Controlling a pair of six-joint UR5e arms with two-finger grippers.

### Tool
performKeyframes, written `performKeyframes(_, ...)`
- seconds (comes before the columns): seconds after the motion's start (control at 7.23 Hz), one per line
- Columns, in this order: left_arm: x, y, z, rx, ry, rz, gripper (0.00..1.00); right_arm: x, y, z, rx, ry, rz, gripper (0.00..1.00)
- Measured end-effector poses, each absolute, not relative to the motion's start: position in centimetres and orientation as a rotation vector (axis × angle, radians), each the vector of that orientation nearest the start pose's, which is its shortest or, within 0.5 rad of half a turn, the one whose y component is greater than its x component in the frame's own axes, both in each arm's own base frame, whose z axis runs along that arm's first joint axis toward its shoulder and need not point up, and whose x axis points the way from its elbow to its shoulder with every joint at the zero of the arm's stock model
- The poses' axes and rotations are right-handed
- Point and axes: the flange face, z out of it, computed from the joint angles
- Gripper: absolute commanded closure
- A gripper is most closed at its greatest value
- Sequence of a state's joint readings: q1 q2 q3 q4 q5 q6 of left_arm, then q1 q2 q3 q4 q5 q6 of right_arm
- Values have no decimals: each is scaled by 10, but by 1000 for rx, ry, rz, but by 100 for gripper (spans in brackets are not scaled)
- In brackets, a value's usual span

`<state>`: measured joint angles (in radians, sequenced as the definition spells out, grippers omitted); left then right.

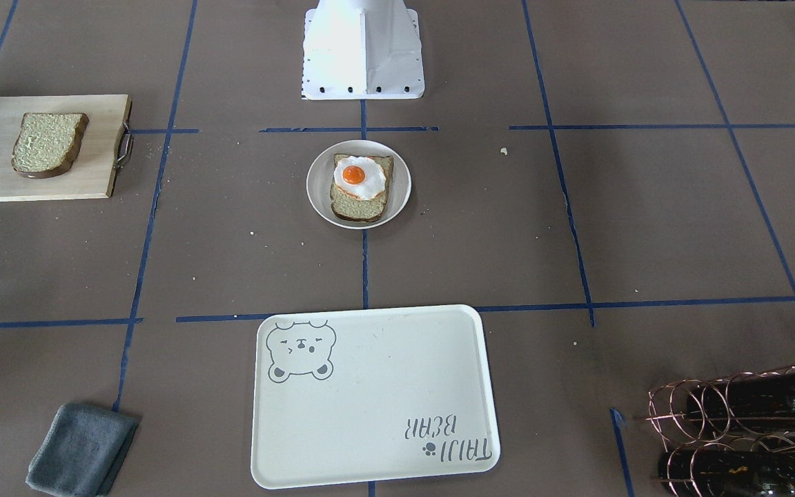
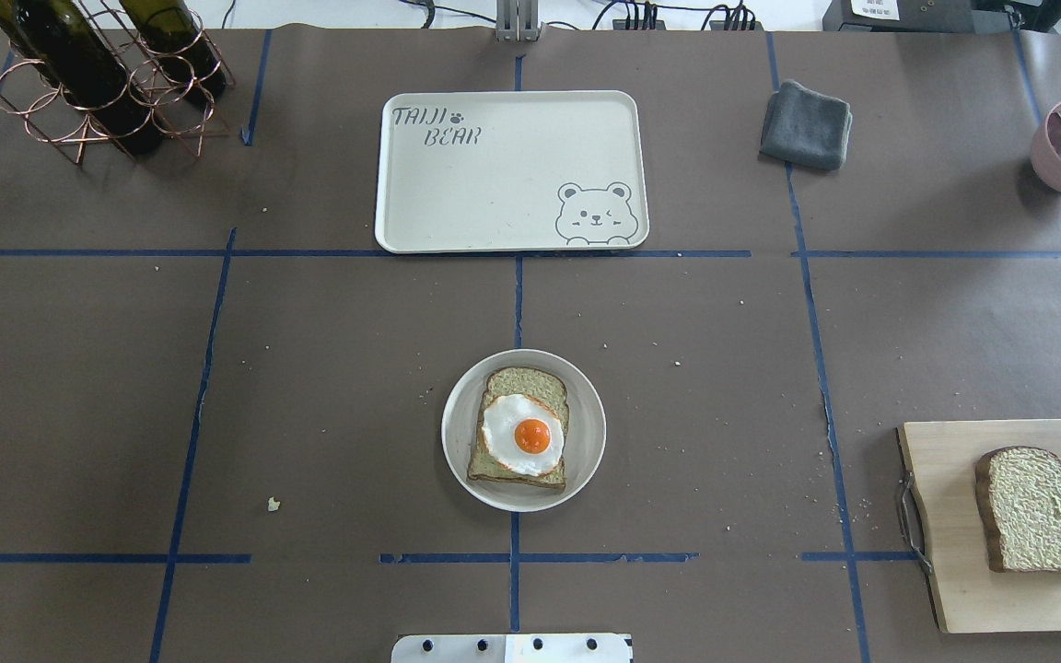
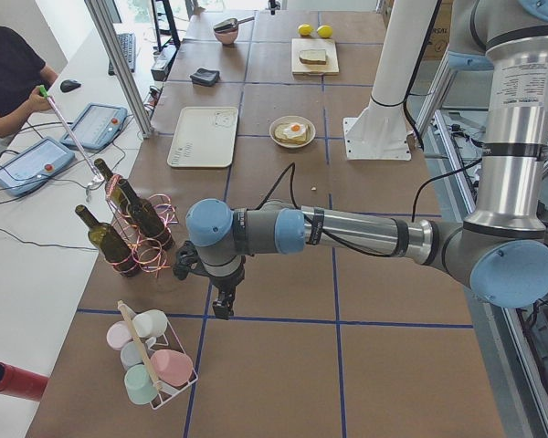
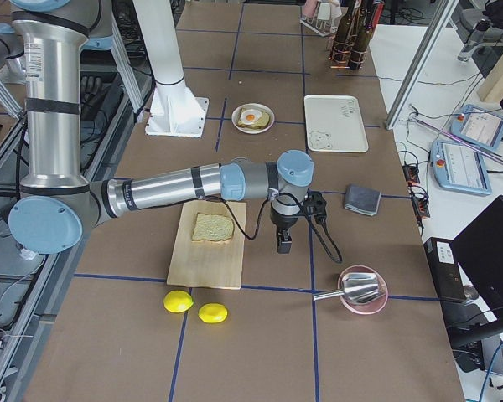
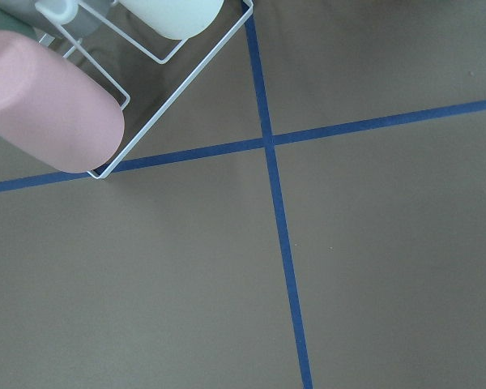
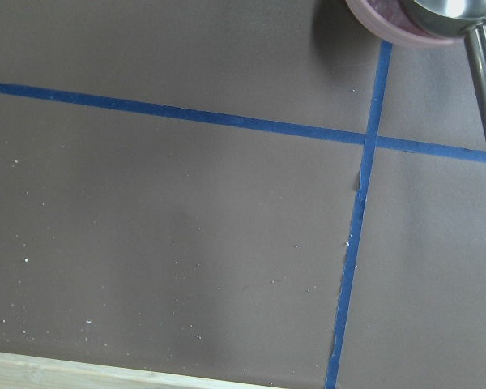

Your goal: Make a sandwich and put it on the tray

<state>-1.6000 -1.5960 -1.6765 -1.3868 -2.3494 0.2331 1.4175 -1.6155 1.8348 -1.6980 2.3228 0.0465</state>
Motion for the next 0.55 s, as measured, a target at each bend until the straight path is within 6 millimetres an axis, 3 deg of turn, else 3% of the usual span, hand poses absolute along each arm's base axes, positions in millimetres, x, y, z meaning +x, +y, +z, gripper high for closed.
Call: performKeyframes(0.55,-77,-489,607,66,780,173,0,-8,-470,568,6,-762,-131,0)
